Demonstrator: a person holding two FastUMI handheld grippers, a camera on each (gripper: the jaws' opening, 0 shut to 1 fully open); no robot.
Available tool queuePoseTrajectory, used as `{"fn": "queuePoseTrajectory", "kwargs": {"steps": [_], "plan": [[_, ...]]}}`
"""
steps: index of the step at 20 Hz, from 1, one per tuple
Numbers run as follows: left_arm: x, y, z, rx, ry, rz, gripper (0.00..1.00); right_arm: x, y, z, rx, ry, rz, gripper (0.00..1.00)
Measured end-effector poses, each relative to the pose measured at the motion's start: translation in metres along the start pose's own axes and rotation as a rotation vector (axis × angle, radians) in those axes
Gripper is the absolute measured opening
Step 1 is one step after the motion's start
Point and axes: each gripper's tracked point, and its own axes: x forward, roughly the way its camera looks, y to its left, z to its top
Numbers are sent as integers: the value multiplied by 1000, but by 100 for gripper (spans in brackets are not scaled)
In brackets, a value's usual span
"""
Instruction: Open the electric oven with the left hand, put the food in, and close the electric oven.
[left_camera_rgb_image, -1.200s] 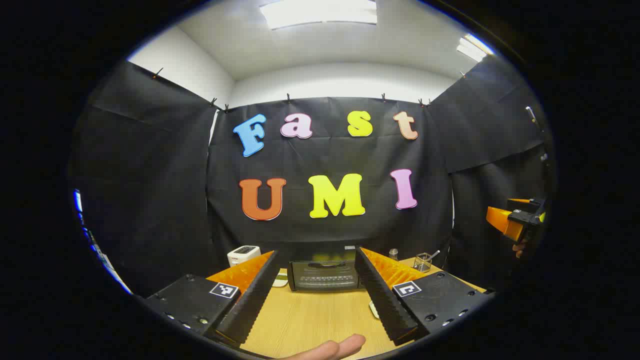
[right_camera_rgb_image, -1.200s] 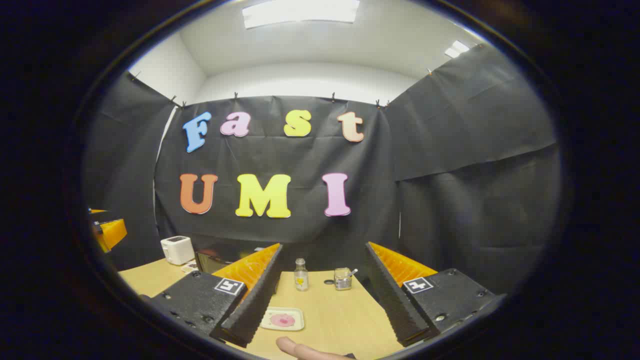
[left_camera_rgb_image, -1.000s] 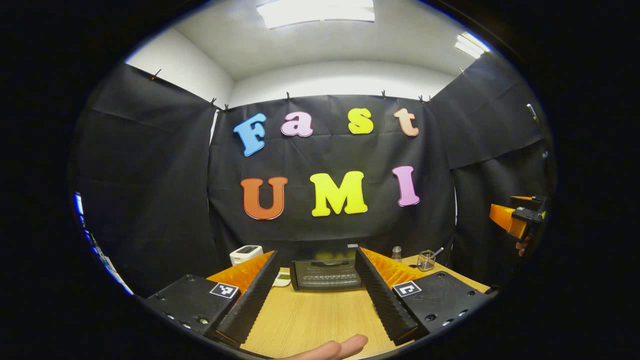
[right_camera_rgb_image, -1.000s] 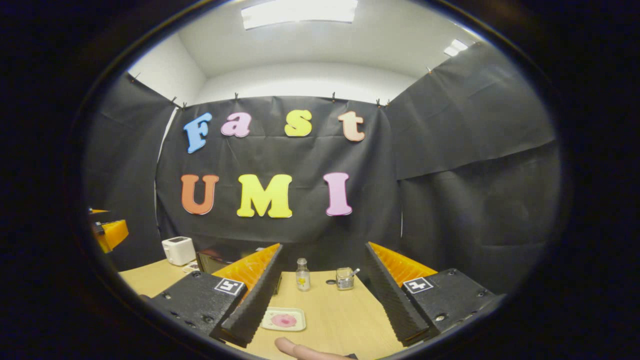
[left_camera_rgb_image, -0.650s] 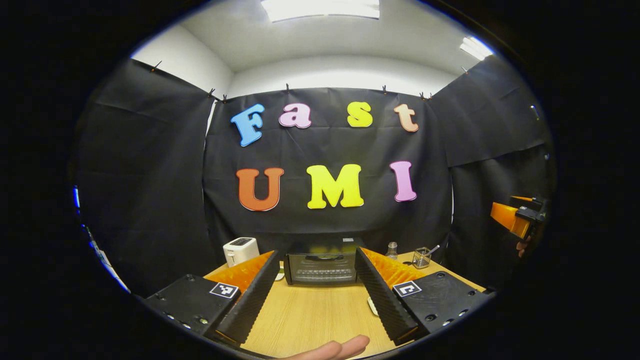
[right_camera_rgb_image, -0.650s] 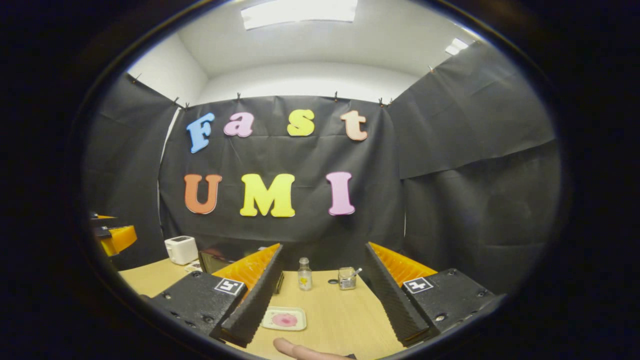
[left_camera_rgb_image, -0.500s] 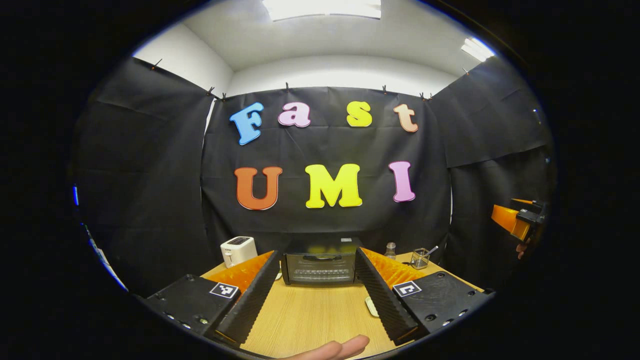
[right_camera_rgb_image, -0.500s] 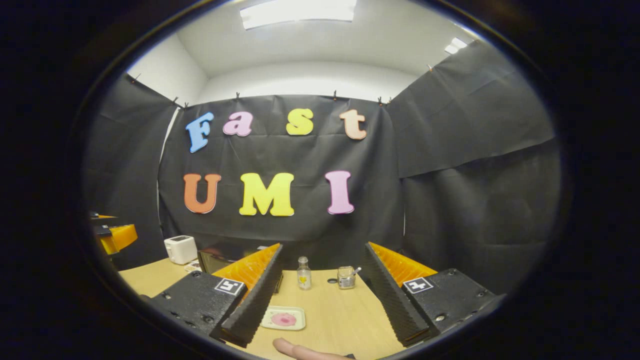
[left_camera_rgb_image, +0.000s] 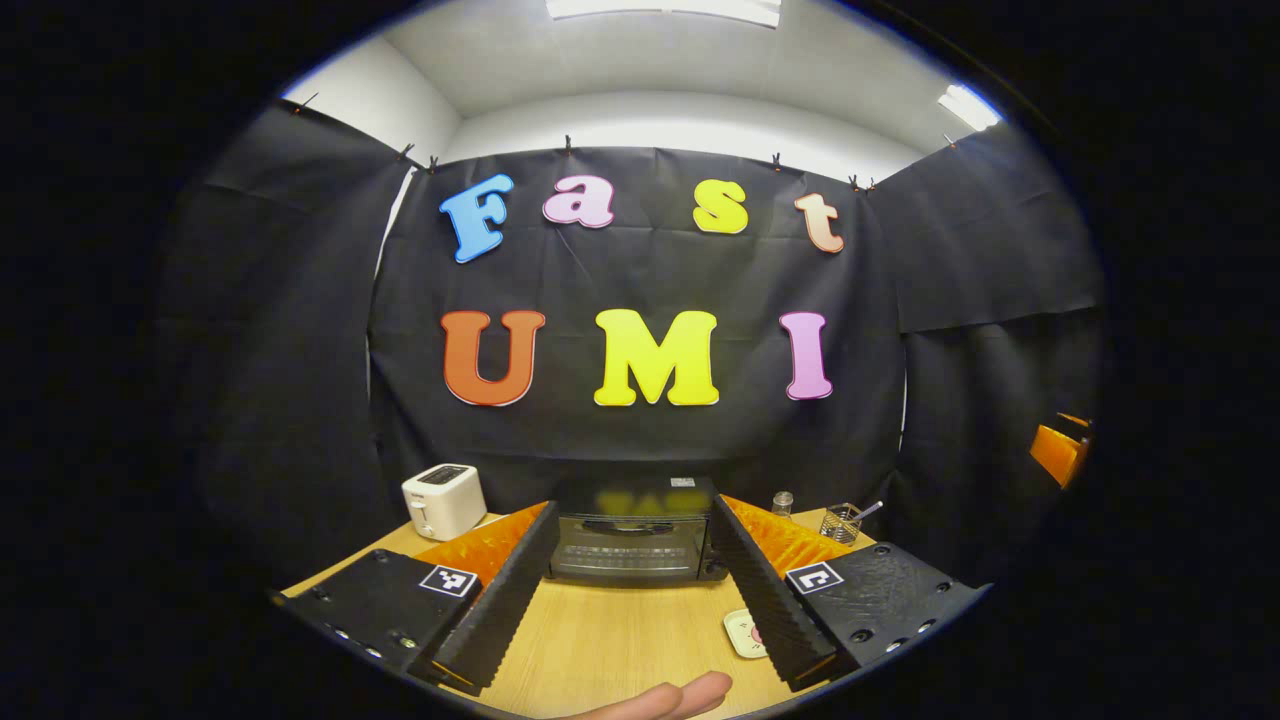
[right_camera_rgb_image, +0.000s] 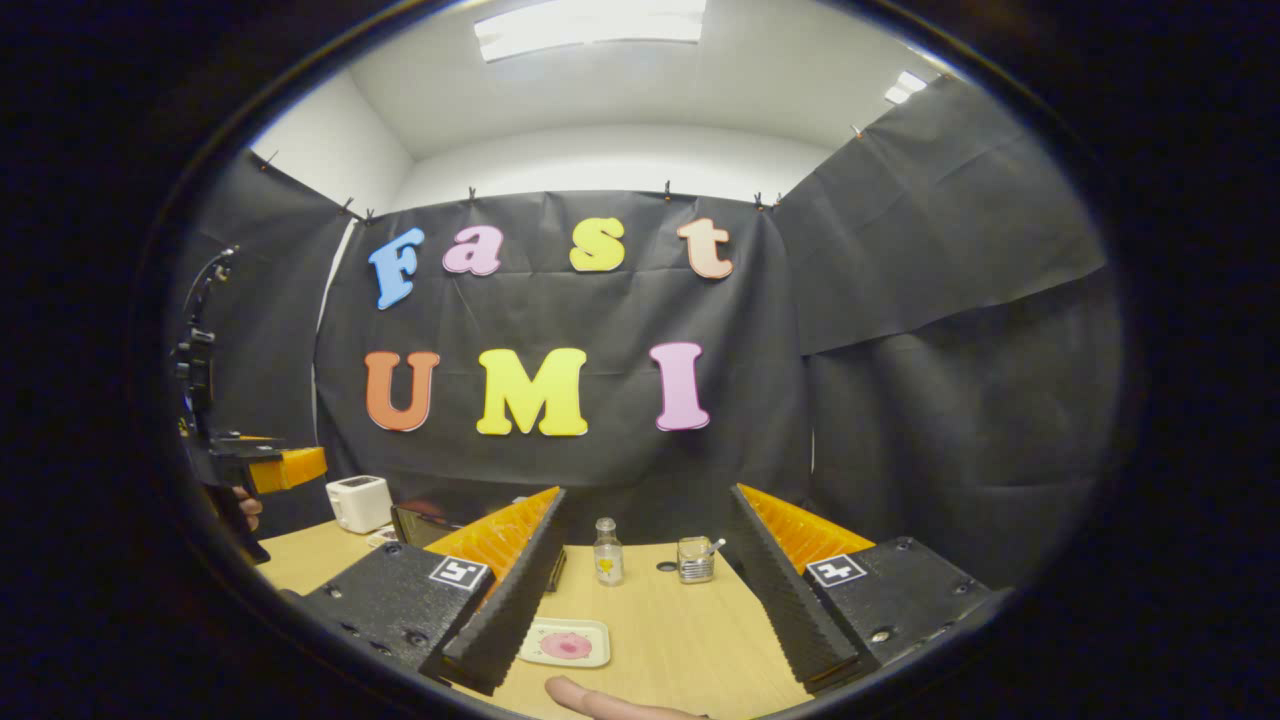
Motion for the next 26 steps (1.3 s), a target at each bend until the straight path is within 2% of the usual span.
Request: {"fn": "queuePoseTrajectory", "kwargs": {"steps": [1, 2, 3, 4, 7, 8, 10, 14, 18, 19, 20, 23, 26], "plan": [[17, -1, -8, -6, 23, -10, 96, 3, 0, 1, 0, -5, 1, 100], [35, -1, -15, -11, 47, -16, 96, 6, -2, -1, -3, -5, -6, 96], [53, 0, -20, -13, 68, -16, 96, 9, -5, -2, -7, -1, -13, 96], [72, -1, -28, -15, 89, -19, 97, 10, -8, -4, -7, 4, -14, 100], [131, -1, -45, 32, 115, -36, 96, 13, -18, -4, -9, 1, -26, 100], [147, -2, -59, 29, 146, -41, 96, 14, -21, -4, -15, 0, -28, 96], [175, -4, -83, 4, 214, -57, 96, 16, -28, -4, -20, -4, -37, 96], [226, 3, -126, 25, 316, -36, 96, 17, -41, -10, -22, 2, -44, 96], [257, 10, -165, 27, 452, -14, 97, 23, -51, -17, -10, 5, -52, 96], [265, 19, -163, 53, 433, 26, 97, 25, -54, -19, 2, 9, -60, 96], [271, 21, -164, 59, 431, 26, 97, 25, -56, -21, 16, 11, -59, 96], [276, 14, -170, 51, 435, -21, 97, 27, -63, -26, 34, 23, -62, 96], [272, 15, -171, 52, 449, -23, 96, 27, -66, -25, 36, 23, -70, 96]]}}
